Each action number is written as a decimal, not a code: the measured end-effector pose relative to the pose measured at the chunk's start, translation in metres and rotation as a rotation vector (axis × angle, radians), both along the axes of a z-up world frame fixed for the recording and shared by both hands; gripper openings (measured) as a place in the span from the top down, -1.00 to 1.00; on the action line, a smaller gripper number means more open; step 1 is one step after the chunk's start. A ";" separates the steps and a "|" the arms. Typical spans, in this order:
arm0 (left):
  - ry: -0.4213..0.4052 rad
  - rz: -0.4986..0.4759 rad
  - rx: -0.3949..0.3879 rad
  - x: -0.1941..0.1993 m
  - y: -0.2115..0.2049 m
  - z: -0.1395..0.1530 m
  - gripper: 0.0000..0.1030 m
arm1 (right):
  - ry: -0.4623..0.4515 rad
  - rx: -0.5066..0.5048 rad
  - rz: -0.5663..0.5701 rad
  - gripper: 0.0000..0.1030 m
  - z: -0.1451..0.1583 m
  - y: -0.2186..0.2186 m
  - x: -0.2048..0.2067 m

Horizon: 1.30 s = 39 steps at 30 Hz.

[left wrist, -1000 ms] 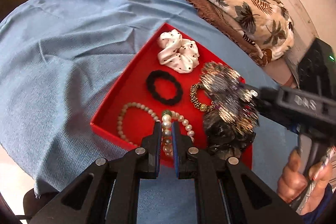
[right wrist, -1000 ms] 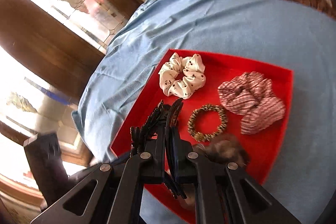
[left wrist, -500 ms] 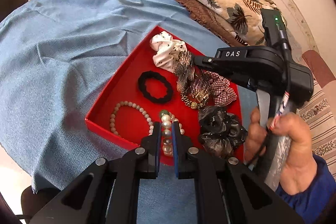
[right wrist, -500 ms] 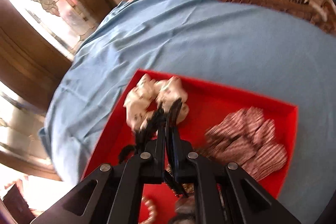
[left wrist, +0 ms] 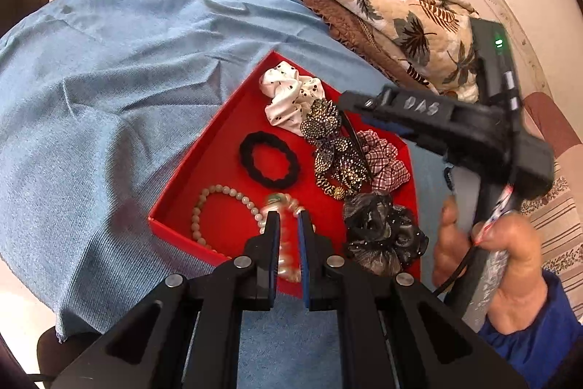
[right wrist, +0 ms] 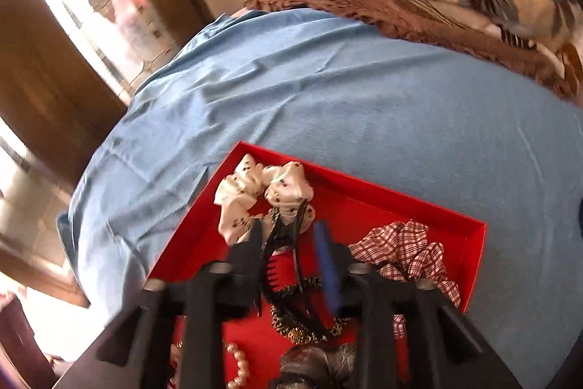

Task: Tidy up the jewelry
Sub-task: 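Lower claw clip into tray opening right tool while left tool releases pearl bracelet there, then move both tools away from the tray toward the black hair tie and red scrunchie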

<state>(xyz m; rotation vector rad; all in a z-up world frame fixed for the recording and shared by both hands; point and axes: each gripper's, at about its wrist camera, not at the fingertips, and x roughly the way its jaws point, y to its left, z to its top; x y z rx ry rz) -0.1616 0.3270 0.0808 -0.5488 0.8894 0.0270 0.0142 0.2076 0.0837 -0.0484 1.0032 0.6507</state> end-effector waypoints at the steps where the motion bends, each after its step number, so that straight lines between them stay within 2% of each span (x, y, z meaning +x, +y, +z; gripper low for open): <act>1: -0.003 -0.001 0.002 0.000 -0.001 0.001 0.83 | 0.004 -0.026 0.001 0.25 -0.005 0.003 0.001; 3: -0.006 -0.004 0.006 -0.001 -0.003 0.003 0.83 | 0.032 -0.044 0.007 0.25 -0.015 0.004 0.004; 4: -0.009 -0.005 0.007 -0.002 -0.003 0.004 0.82 | 0.046 -0.033 0.008 0.41 -0.018 0.004 0.006; 5: -0.013 -0.007 0.008 -0.002 -0.004 0.006 0.82 | 0.063 -0.016 0.008 0.69 -0.020 0.003 0.007; 7: -0.019 -0.007 0.010 -0.002 -0.004 0.008 0.82 | 0.047 -0.023 -0.012 0.89 -0.016 -0.003 0.006; 12: -0.023 -0.012 0.010 -0.001 -0.006 0.010 0.83 | -0.012 -0.022 -0.072 0.90 -0.006 -0.014 0.005; 16: -0.015 -0.011 0.019 -0.001 -0.006 0.011 0.82 | 0.035 -0.018 -0.088 0.88 -0.015 -0.010 0.022; 18: -0.016 -0.006 0.030 -0.002 -0.006 0.014 0.82 | 0.037 -0.015 -0.096 0.83 -0.014 -0.011 0.025; 19: -0.018 -0.001 0.039 -0.003 -0.006 0.016 0.81 | 0.035 -0.004 -0.098 0.73 -0.011 -0.014 0.024; 23: -0.012 0.015 0.055 -0.003 -0.007 0.020 0.66 | -0.015 0.027 -0.113 0.10 0.012 -0.035 0.012; 26: -0.019 0.016 0.069 -0.006 -0.011 0.026 0.62 | -0.037 0.042 -0.119 -0.03 0.026 -0.062 -0.003; 30: -0.042 0.017 0.105 -0.014 -0.021 0.041 0.25 | -0.043 0.037 -0.137 -0.09 0.028 -0.109 -0.031; 37: -0.058 -0.040 0.170 -0.017 -0.056 0.062 0.16 | -0.061 -0.031 -0.239 -0.13 0.015 -0.207 -0.072; 39: -0.059 -0.065 0.194 -0.017 -0.072 0.067 0.06 | -0.064 -0.036 -0.274 -0.13 0.013 -0.234 -0.080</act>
